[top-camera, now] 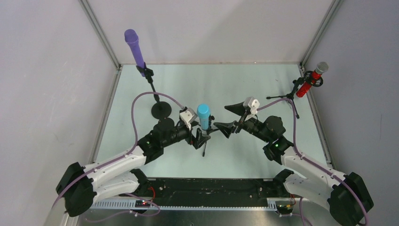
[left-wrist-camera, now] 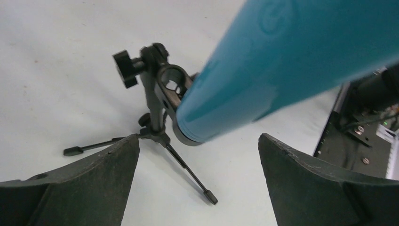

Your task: Attach the microphones to the stand

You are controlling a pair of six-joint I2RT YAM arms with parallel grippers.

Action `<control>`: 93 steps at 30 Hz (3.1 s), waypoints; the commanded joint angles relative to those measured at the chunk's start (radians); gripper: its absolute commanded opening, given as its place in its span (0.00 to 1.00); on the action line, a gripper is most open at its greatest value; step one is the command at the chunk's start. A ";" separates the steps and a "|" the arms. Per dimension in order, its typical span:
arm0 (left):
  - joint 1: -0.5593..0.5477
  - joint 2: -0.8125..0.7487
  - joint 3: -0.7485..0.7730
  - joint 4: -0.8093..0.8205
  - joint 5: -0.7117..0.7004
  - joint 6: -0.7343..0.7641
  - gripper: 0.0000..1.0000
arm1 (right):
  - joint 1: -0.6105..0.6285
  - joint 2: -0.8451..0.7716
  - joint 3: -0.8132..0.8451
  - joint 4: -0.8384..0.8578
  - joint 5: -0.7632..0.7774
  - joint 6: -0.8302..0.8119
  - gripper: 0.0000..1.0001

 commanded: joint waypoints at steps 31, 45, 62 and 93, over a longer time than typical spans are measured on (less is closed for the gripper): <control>0.005 -0.012 -0.096 0.283 -0.593 0.008 0.81 | -0.090 0.205 0.035 0.107 -0.207 -0.083 0.98; 0.012 -0.046 -0.077 0.239 -0.701 0.002 0.89 | -0.098 0.411 0.181 0.114 -0.396 -0.197 0.95; 0.012 -0.328 -0.144 0.147 -0.678 -0.003 0.93 | -0.079 0.623 0.251 0.320 -0.403 -0.094 0.86; 0.012 -0.431 -0.195 0.119 -0.696 -0.036 0.93 | -0.072 0.603 0.269 0.398 -0.417 0.006 0.00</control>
